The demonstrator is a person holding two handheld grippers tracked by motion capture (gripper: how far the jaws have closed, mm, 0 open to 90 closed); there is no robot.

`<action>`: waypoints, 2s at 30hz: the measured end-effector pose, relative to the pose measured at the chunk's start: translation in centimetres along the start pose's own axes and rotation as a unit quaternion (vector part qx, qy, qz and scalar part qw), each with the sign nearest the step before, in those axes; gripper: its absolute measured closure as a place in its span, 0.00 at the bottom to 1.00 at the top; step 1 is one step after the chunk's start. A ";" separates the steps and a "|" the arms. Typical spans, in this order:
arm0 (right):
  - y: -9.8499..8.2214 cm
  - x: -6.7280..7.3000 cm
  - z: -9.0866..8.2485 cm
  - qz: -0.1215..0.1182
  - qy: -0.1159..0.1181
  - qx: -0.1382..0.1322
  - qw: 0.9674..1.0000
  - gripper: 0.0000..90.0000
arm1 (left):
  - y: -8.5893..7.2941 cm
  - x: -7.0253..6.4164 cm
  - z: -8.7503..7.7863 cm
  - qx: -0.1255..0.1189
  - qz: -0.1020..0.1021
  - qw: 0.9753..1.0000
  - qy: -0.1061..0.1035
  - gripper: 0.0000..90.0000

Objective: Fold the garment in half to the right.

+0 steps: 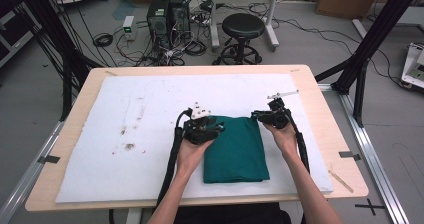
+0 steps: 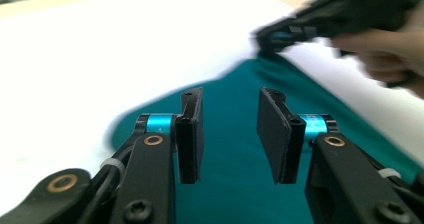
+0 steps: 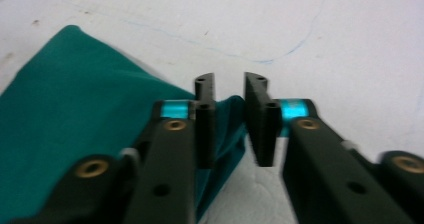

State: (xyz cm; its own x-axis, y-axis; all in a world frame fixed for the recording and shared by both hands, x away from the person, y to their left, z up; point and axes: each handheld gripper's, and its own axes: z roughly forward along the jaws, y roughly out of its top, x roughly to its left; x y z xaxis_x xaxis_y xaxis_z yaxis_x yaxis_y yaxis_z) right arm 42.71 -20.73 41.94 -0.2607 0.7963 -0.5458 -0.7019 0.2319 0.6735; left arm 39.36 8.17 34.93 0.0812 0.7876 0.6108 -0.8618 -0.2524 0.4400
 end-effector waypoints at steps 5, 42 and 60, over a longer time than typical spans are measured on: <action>-0.2 0.1 0.2 0.004 -0.023 -0.005 1.000 0.93 | -0.2 2.1 2.3 0.021 -0.020 0.999 0.040 0.78; -8.4 7.2 -5.2 -0.080 0.016 -0.027 0.996 0.58 | -5.3 -3.0 -4.4 0.058 0.071 0.994 -0.067 0.68; -12.9 9.2 -6.4 -0.128 -0.011 0.006 0.992 0.60 | -8.5 -3.4 -6.1 0.116 0.118 0.981 -0.100 0.70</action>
State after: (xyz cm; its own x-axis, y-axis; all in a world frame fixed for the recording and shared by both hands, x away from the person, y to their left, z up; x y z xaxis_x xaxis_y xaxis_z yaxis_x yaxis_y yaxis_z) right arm 45.10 -19.95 25.02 -0.0606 0.7220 -0.6892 -0.7353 0.4346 0.5200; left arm 43.30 11.07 25.09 0.0091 0.5714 0.8206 -0.7324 -0.5549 0.3945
